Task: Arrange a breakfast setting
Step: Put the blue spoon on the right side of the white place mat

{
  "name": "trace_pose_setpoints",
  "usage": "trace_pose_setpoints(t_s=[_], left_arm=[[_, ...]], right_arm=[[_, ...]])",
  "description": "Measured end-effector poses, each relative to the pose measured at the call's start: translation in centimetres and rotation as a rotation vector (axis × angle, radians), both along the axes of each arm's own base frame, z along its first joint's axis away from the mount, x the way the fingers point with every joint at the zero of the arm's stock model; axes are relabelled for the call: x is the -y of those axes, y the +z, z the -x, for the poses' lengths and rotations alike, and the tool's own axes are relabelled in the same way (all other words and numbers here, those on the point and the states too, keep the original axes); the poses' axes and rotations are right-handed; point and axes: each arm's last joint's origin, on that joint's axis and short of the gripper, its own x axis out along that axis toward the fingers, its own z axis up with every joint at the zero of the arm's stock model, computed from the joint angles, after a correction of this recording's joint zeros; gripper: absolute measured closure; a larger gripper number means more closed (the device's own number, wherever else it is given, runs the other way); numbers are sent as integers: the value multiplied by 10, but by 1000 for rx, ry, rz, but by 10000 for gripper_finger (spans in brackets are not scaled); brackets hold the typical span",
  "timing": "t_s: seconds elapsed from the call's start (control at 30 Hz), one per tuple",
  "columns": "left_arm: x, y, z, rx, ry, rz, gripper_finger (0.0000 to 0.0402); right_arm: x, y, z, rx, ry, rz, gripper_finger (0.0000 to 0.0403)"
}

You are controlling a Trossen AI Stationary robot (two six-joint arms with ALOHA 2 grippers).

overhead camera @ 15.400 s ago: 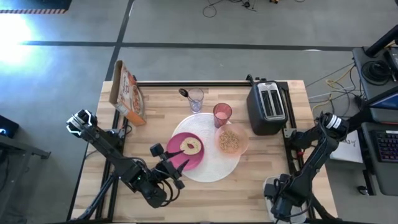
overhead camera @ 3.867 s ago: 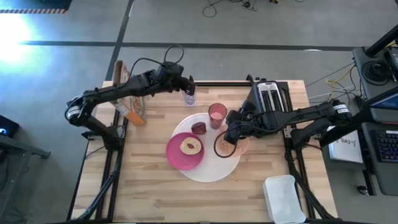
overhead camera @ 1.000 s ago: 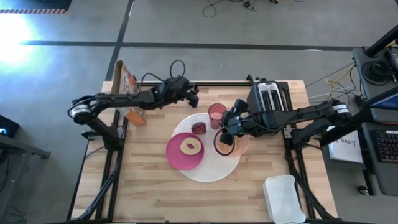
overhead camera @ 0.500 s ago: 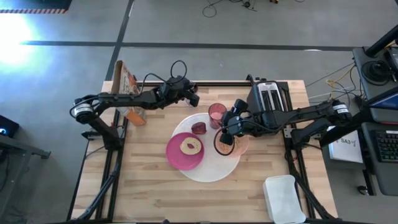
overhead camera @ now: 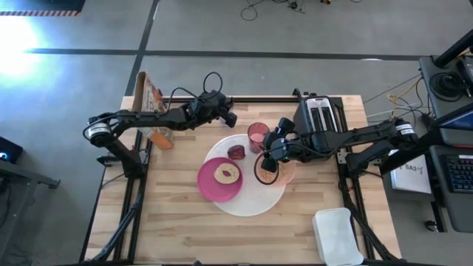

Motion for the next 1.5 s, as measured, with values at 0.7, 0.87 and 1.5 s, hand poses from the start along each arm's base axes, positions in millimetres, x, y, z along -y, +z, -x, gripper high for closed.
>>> trace_pose_setpoints(t_s=[0.7,0.87,1.5], left_arm=[[6,73,-19,-14,-85,-50,401],[12,93,-22,2,-112,-83,401],[91,153,19,121,-238,-75,401]], right_arm=[[0,0,0,0,1,0,188],[0,0,0,0,1,0,188],[0,2,-2,29,0,-4,188]])
